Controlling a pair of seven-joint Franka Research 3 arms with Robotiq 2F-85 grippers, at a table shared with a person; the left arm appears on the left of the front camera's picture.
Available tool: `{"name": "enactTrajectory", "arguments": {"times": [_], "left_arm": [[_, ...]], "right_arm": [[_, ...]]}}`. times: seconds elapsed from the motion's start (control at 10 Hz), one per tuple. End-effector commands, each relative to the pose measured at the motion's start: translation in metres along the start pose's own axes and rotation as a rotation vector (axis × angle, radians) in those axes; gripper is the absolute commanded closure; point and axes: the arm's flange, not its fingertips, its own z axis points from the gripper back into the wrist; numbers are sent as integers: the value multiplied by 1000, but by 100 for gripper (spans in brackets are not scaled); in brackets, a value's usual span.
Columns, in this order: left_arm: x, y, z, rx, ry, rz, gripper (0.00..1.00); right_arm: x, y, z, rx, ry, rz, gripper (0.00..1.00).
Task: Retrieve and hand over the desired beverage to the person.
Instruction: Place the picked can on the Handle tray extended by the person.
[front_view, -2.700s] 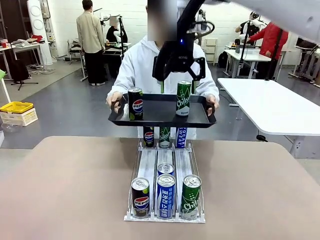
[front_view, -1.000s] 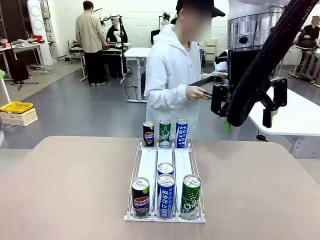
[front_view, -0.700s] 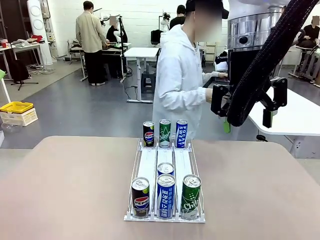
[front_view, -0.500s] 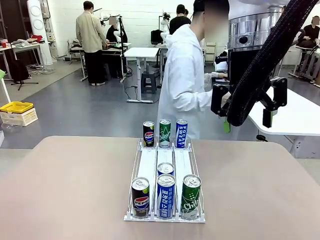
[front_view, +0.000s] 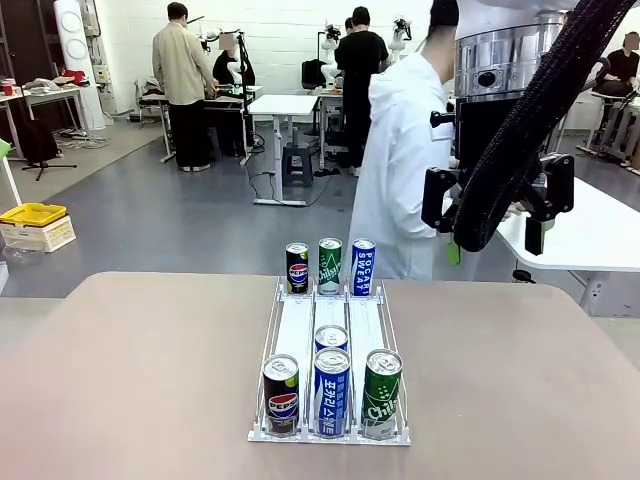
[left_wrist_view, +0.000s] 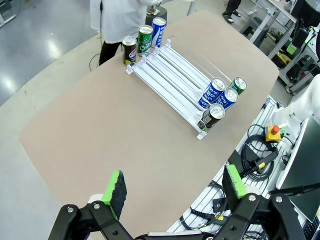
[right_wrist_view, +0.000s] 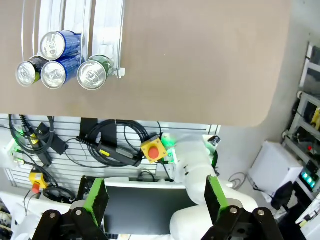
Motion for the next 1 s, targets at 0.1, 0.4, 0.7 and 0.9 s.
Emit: {"name": "enactTrajectory", "arguments": {"times": [0.1, 0.4, 0.7, 0.9], "left_arm": [[0, 0, 1, -7, -5, -3, 0], [0, 0, 1, -7, -5, -3, 0], [0, 0, 1, -7, -5, -3, 0], [0, 0, 1, -7, -5, -3, 0]], "right_arm": [[-28, -27, 10, 140, -177, 146, 0], [-73, -158, 24, 407, -598, 449, 0], [-78, -258, -11, 754, -753, 696, 0], [-83, -285, -34, 826, -808, 654, 0]]}}
